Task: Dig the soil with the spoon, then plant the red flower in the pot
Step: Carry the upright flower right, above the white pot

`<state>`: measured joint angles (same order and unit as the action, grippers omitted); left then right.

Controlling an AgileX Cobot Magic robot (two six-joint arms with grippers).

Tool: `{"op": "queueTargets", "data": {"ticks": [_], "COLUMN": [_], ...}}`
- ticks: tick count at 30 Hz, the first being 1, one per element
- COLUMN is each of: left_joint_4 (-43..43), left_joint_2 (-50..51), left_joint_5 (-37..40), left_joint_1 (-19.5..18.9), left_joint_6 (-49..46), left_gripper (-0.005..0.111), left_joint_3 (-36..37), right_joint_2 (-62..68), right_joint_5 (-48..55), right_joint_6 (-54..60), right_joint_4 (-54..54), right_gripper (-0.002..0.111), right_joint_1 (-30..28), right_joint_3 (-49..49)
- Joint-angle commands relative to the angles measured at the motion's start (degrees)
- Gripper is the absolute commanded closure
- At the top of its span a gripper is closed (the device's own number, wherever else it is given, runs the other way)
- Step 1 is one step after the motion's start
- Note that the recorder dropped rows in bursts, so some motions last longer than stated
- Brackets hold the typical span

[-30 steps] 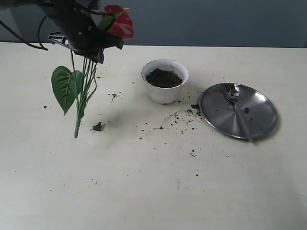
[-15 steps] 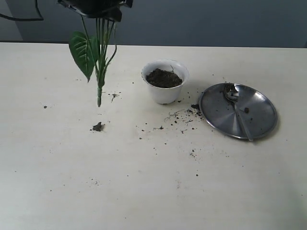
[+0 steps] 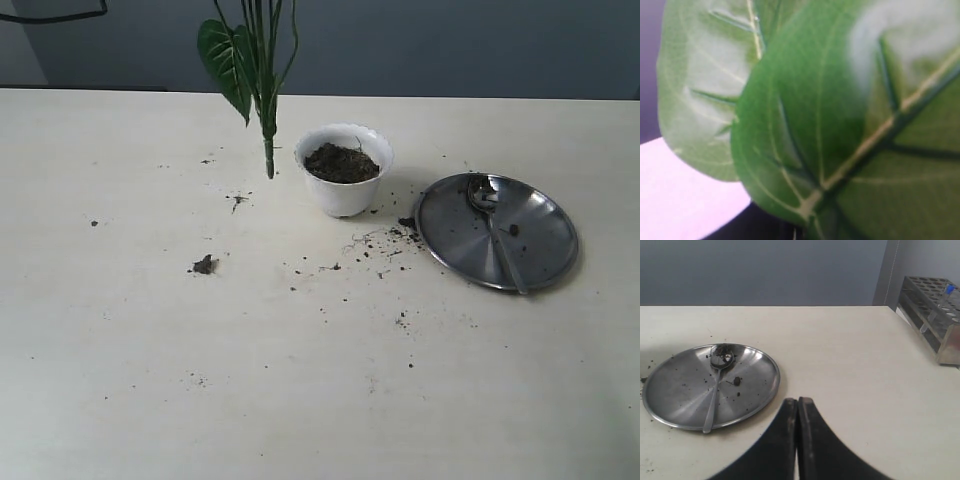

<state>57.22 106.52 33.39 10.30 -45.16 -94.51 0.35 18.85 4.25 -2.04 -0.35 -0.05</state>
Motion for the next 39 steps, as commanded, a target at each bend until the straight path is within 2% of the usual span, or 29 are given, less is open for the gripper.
{"op": "queueTargets", "data": {"ticks": [1, 6, 10, 17, 24, 28, 34, 39], "left_joint_4": [11.43, 17.76, 20.11, 36.69, 41.80, 42.72, 42.72, 42.72], "left_joint_2": [-0.47, -0.47, -0.47, 2.81, 5.01, 6.03, 9.27, 11.55], "left_joint_5": [0.03, 0.76, 3.28, 12.91, 17.94, 23.63, 33.42, 36.57], "left_joint_1": [0.16, 0.16, 0.16, 0.16, 0.04, -0.59, -2.55, -4.53], "left_joint_6": [-13.87, -28.75, -35.04, -49.04, -58.91, -65.35, -67.77, -69.25], "left_gripper": [0.106, 0.106, 0.106, 0.106, 0.106, 0.106, 0.106, 0.106], "left_joint_3": [0.23, 0.23, 0.23, 0.37, 0.37, 0.37, 0.37, 0.37], "right_joint_2": [-0.35, -0.35, -0.35, -0.35, -0.35, -0.35, -0.35, -0.35], "right_joint_5": [-0.32, -0.59, -0.59, -0.59, -0.59, -0.29, -0.30, -0.30], "right_joint_6": [0.10, 0.10, 0.10, 0.10, 0.10, 0.10, 0.10, 0.10], "right_joint_4": [-0.03, -0.03, -0.03, -0.03, -0.03, -0.03, 0.09, 0.09], "right_gripper": [0.109, 0.109, 0.109, 0.109, 0.109, 0.109, 0.109, 0.109], "right_joint_1": [-0.21, -0.21, -0.21, -0.21, -0.21, -0.21, -0.21, -0.21], "right_joint_3": [0.05, 0.05, 0.05, 0.05, 0.05, 0.05, 0.05, 0.05]}}
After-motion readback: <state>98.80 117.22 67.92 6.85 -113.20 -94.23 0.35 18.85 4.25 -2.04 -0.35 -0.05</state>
